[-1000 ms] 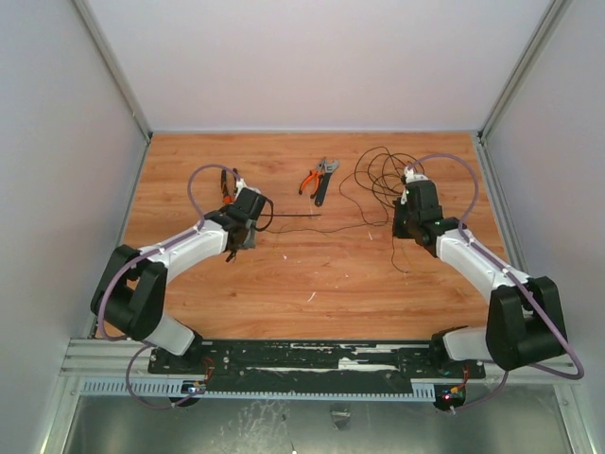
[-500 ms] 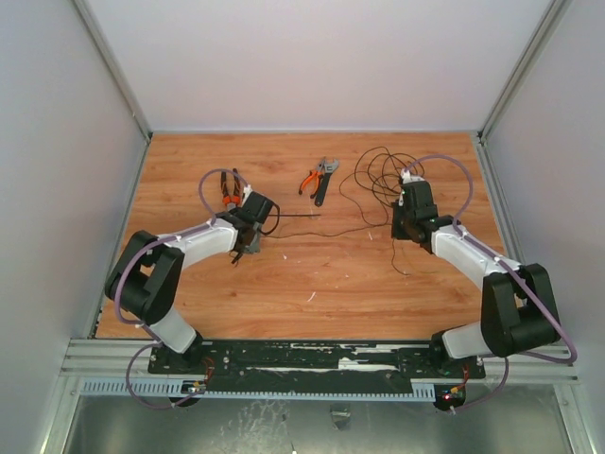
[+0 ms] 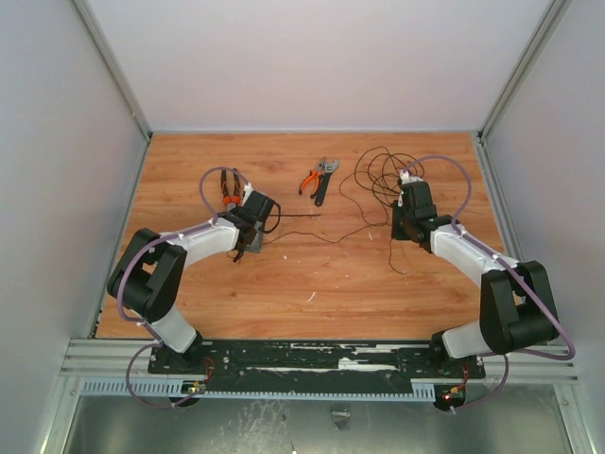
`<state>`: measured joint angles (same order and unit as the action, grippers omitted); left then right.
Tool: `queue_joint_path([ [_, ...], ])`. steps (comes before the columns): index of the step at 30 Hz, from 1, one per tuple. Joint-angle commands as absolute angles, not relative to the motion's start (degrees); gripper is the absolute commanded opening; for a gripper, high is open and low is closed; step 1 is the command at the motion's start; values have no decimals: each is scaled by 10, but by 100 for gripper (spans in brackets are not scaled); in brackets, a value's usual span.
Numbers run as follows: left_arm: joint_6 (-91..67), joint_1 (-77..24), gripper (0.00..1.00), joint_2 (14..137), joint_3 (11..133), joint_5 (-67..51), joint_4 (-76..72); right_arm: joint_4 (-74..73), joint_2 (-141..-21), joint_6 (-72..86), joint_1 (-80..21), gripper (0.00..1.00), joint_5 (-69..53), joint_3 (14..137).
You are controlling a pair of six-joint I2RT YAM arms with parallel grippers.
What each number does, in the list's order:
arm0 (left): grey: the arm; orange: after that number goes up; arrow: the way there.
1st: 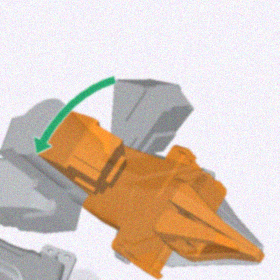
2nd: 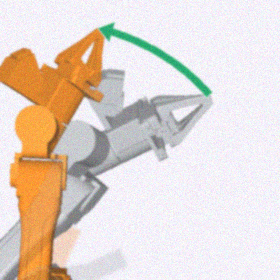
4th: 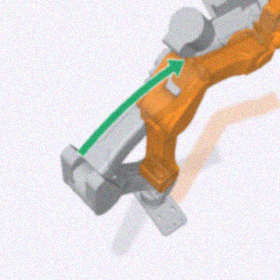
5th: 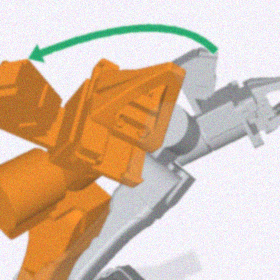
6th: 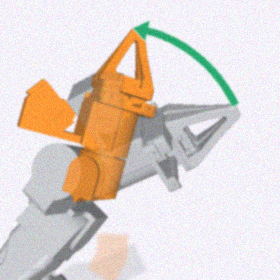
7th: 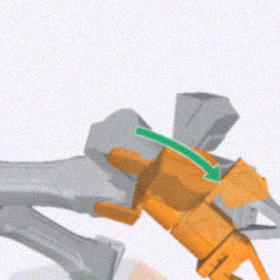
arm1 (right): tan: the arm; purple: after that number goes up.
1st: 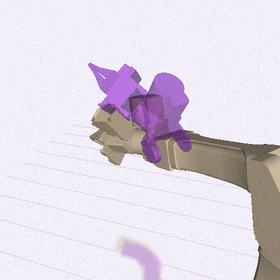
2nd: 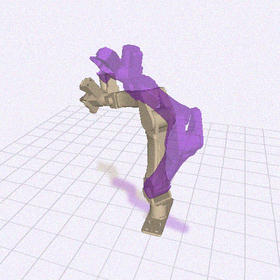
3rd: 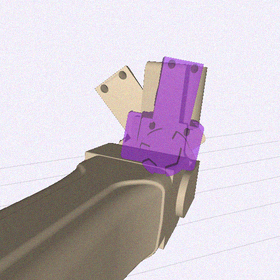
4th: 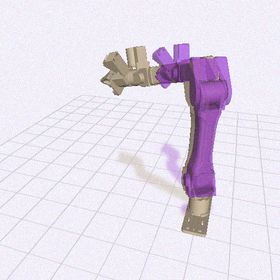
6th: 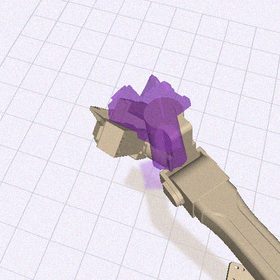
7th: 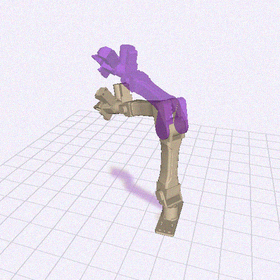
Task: Zip-tie the wires
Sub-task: Place the cable at the center of the board.
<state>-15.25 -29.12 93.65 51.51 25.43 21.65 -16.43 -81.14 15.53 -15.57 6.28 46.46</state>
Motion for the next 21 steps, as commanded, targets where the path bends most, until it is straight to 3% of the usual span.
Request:
queue_joint_path([
  [1, -150, -296, 57, 940, 524, 248, 211, -154, -815, 149, -151, 21, 72, 480],
  [8, -145, -296, 79, 903, 521, 218, 213, -160, -808, 149, -150, 32, 69, 482],
  [17, -151, -296, 97, 838, 525, 208, 217, -155, -788, 154, -151, 42, 30, 501],
  [21, -157, -295, 98, 789, 530, 197, 214, -134, -799, 159, -150, 45, -21, 525],
])
